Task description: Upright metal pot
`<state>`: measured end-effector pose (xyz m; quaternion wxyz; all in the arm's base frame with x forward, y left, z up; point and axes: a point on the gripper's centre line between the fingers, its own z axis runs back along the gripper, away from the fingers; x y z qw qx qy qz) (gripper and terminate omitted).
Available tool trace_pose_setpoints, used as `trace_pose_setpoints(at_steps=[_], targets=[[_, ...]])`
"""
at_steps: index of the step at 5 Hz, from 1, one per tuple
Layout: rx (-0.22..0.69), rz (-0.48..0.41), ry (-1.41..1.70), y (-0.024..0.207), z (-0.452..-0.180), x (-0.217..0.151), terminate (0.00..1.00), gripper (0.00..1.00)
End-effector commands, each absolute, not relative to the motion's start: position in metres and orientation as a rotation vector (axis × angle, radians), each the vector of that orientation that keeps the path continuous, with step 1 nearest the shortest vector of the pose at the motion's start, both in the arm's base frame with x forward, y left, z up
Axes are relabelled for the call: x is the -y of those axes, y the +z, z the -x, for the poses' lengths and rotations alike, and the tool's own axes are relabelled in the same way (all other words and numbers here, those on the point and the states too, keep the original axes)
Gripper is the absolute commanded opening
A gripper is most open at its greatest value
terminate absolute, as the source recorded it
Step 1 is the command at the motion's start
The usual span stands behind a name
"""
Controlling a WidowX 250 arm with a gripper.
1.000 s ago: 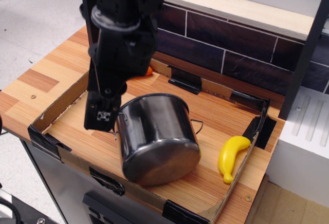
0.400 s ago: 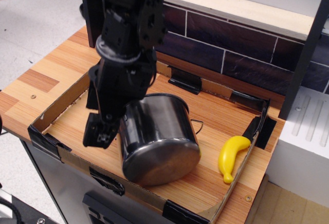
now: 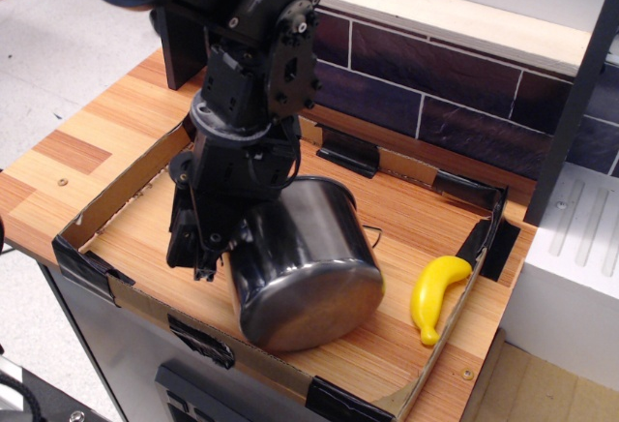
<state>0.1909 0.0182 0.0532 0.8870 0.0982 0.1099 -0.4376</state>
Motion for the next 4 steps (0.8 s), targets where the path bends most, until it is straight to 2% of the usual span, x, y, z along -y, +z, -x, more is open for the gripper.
trace_pose_setpoints(at_steps=[1, 2, 3, 4], targets=[[0.021, -0.399, -0.922, 0.074, -0.212, -0.026, 0.0, 0.0], [0.154, -0.478, -0.934, 0.092, -0.22, -0.027, 0.0, 0.0], [0.306, -0.595, -0.918, 0.105, -0.225, -0.029, 0.0, 0.0], [0.494, -0.752, -0.936, 0.109, -0.229, -0.03, 0.0, 0.0]])
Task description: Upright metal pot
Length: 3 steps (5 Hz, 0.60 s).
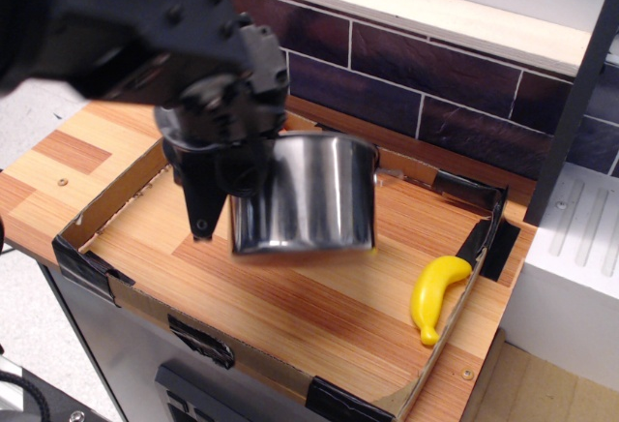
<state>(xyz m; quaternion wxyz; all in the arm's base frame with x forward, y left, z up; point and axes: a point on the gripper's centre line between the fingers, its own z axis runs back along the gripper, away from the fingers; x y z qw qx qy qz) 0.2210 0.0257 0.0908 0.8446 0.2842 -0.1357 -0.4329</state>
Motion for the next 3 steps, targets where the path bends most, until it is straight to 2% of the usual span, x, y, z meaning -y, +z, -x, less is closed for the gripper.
trace_pose_setpoints(at_steps=[1, 2, 3], targets=[[0.52, -0.795, -0.973, 0.094, -0.237, -0.035, 0.0, 0.0], [0.529, -0.802, -0.983, 0.091, -0.245, -0.035, 0.0, 0.0], [0.498, -0.82, -1.007, 0.083, -0.25, -0.037, 0.0, 0.0]])
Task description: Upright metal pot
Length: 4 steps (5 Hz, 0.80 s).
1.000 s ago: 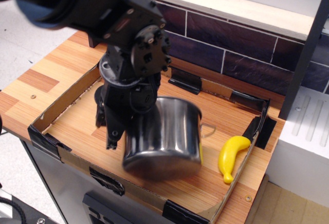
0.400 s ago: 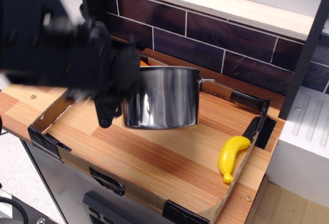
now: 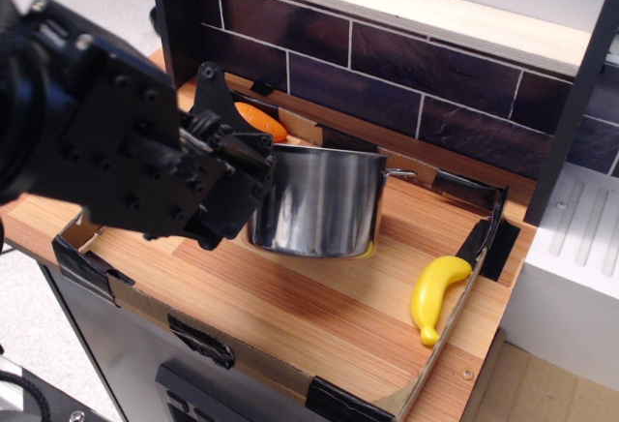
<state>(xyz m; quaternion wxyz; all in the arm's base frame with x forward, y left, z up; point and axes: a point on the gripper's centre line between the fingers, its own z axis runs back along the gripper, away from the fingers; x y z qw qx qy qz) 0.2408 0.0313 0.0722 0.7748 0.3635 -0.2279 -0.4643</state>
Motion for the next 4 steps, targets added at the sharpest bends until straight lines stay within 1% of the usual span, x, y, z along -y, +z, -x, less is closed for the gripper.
trace_pose_setpoints(at_steps=[1, 2, 3, 4], targets=[[0.466, -0.815, -1.038, 0.078, -0.247, -0.039, 0.0, 0.0], [0.333, -0.7, -1.044, 0.077, -0.246, -0.045, 0.0, 1.0], [0.167, -0.504, -1.042, 0.079, -0.242, -0.05, 0.0, 1.0], [0.176, -0.479, -1.041, 0.087, -0.233, -0.051, 0.0, 1.0]])
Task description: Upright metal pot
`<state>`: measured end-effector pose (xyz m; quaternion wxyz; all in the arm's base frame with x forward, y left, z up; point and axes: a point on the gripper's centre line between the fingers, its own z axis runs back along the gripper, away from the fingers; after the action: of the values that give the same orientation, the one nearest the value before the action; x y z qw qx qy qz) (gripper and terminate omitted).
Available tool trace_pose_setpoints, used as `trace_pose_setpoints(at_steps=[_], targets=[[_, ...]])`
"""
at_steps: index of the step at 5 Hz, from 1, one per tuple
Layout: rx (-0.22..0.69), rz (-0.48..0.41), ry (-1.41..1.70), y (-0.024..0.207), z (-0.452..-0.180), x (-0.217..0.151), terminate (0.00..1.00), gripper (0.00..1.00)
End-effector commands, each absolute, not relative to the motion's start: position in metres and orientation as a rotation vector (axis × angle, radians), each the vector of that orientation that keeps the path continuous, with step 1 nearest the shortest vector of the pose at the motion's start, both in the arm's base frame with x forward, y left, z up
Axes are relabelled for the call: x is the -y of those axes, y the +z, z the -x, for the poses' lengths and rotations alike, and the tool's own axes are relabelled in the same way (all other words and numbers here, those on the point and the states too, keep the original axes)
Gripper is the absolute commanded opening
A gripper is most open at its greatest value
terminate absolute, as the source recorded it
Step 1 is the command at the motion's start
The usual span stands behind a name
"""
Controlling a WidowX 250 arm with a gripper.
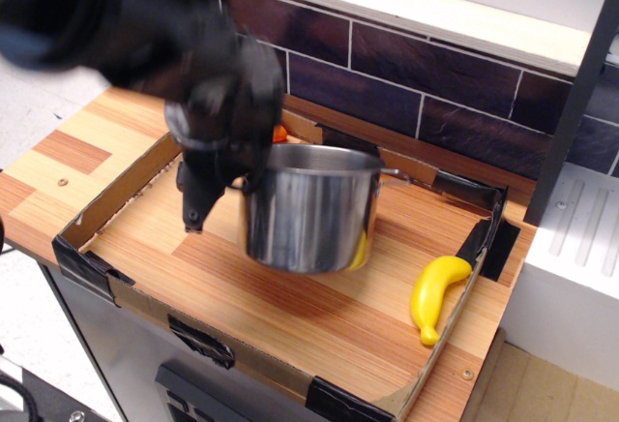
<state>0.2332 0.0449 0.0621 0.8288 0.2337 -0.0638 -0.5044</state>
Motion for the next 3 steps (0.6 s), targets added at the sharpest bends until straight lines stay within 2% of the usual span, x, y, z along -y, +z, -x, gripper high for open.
trace_pose_setpoints(at_steps=[1, 2, 3], targets=[[0.114, -0.436, -1.043, 0.09, -0.228, -0.051, 0.0, 1.0], [-0.063, -0.228, -1.013, 0.099, -0.232, -0.054, 0.0, 1.0], [-0.189, -0.072, -0.942, 0.112, -0.235, -0.057, 0.0, 1.0]])
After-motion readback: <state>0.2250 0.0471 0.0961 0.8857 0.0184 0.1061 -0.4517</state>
